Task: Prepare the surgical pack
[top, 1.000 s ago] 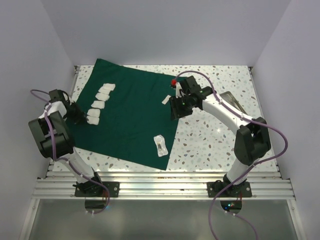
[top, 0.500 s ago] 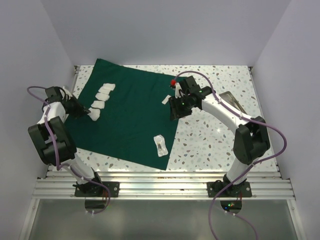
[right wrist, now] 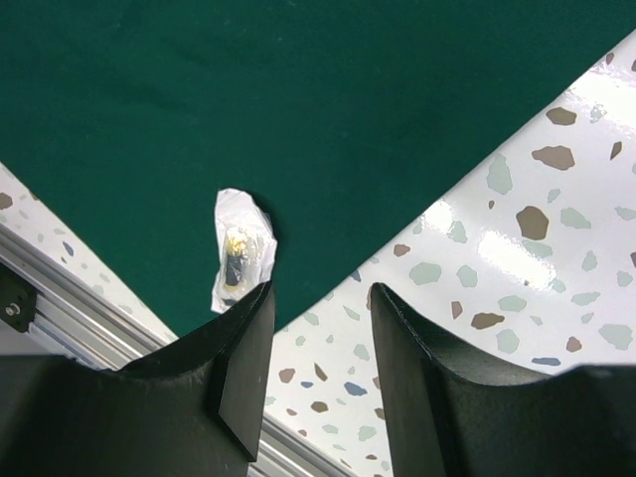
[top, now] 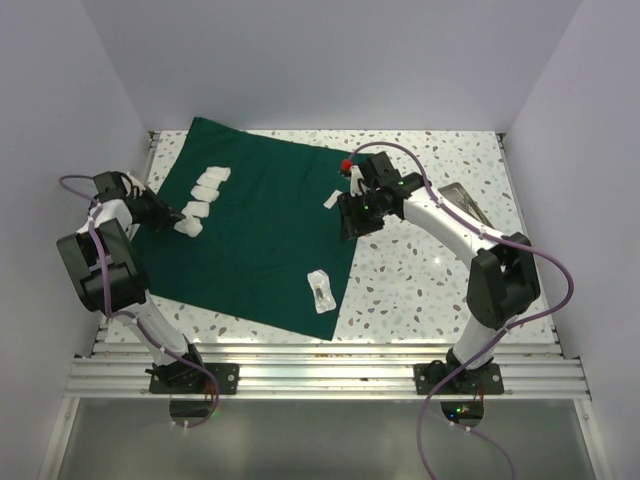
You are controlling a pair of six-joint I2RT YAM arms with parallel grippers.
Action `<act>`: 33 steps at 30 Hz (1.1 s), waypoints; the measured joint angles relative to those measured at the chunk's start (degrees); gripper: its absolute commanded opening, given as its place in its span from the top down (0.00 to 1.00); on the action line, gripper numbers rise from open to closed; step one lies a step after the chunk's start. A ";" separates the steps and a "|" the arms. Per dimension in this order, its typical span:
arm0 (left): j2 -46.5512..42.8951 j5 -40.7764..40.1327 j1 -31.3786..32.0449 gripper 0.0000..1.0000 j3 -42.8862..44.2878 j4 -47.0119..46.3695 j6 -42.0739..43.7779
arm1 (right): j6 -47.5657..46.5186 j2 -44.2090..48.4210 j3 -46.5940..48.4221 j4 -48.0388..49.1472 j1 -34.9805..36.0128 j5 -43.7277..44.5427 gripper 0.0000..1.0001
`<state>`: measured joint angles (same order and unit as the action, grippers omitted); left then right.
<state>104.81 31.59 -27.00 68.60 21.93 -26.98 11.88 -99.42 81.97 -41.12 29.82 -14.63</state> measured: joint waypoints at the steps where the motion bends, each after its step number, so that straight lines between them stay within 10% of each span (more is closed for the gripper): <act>1: 0.13 0.28 0.00 1.00 0.22 -0.44 -0.39 | -0.02 0.00 0.00 -0.02 0.00 0.00 0.53; 33: 3.32 -0.90 -1.55 1.00 -0.09 -4.20 -3.85 | -0.11 -0.79 0.83 -0.04 0.00 -0.02 0.52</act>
<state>108.14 30.70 -28.56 68.51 17.74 -30.83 11.77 -100.20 82.81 -41.17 29.82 -14.66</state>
